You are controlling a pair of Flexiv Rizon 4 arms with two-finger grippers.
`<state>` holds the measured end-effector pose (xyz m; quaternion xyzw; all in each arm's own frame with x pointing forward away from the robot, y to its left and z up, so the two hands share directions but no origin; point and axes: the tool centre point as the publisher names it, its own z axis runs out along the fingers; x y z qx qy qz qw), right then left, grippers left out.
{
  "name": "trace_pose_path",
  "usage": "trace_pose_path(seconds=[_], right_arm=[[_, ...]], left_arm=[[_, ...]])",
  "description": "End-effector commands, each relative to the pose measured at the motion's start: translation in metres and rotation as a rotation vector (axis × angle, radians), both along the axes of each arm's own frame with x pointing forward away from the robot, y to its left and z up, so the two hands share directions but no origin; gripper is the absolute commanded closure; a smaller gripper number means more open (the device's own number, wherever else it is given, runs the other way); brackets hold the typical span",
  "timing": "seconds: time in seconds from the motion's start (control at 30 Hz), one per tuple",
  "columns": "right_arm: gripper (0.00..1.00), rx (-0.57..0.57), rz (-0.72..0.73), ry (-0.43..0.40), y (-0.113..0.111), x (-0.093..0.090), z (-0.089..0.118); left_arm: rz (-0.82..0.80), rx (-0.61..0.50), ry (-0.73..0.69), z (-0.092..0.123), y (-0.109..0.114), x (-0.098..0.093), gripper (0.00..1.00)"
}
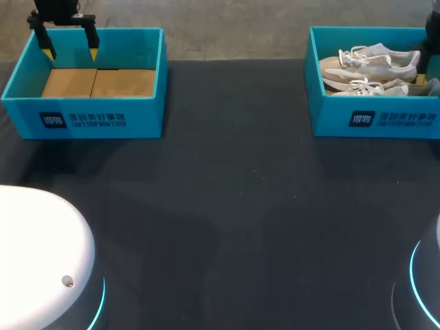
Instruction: Take the shoe out of the shoebox, open the shoe tongue, remove and reinsert the insole, then place the shoe into the shoebox
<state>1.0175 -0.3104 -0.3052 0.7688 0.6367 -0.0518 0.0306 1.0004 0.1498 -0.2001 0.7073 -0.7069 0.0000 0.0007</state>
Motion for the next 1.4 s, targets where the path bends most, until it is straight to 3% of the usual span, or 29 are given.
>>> trace_pose_path(seconds=[0.03,0.17,0.6,1.0,1.4], right_arm=[[0.50,-0.008,-0.009,0.010,-0.005,0.009,-0.007],[0.42,-0.003,-0.020,0.010,-0.012,0.011,-0.013],[0.51,-0.005,-0.046,0.035,-0.026,0.016,-0.031],[0.45,0.020,-0.059,0.053,-0.032,0.016,-0.050],[0.47,0.038,-0.060,0.076,-0.029,0.010,-0.071]], left_arm=[[0.000,0.001,0.000,0.000,0.000,0.000,0.00],[0.000,0.001,0.000,0.000,0.000,0.000,0.00],[0.000,0.001,0.000,0.000,0.000,0.000,0.00],[0.000,0.001,0.000,0.000,0.000,0.000,0.00],[0.000,0.001,0.000,0.000,0.000,0.000,0.00]])
